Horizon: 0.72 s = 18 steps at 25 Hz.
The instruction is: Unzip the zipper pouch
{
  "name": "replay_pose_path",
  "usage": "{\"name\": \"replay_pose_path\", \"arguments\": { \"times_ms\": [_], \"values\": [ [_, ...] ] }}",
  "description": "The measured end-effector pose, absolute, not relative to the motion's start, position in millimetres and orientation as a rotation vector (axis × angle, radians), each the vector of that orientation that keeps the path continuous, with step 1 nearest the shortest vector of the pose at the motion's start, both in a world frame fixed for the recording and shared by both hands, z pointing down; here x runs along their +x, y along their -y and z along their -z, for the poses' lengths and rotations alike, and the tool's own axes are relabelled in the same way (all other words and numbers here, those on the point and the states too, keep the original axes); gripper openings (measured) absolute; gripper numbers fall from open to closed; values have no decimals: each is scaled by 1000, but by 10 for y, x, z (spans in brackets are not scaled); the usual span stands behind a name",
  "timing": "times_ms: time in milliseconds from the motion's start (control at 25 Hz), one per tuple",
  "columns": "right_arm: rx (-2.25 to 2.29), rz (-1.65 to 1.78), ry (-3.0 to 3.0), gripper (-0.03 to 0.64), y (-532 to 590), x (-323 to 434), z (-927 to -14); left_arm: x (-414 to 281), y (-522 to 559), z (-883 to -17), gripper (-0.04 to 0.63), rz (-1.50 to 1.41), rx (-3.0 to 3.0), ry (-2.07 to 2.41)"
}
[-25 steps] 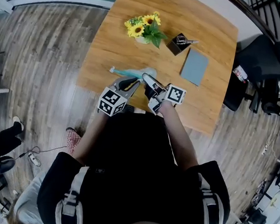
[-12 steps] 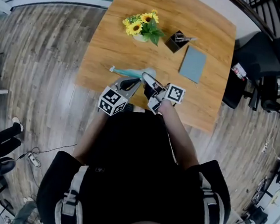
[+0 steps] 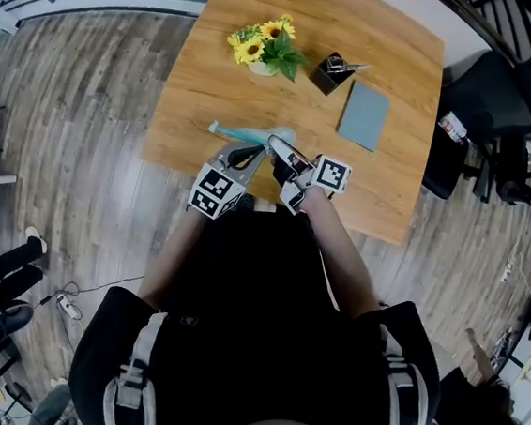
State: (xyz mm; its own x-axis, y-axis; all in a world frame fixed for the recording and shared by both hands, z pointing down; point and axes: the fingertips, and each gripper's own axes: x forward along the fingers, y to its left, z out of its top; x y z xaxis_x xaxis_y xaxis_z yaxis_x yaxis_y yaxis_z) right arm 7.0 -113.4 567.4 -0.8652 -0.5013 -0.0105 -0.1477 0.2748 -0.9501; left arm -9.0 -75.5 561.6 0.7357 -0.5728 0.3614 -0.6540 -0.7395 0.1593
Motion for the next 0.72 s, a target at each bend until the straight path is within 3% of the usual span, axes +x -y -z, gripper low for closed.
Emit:
{"name": "replay_pose_path", "arguments": {
  "times_ms": [720],
  "values": [
    [-616, 1634, -2212, 52, 1127, 7, -5736, -189, 752, -5589, 2, -380, 2643, 1041]
  ]
}}
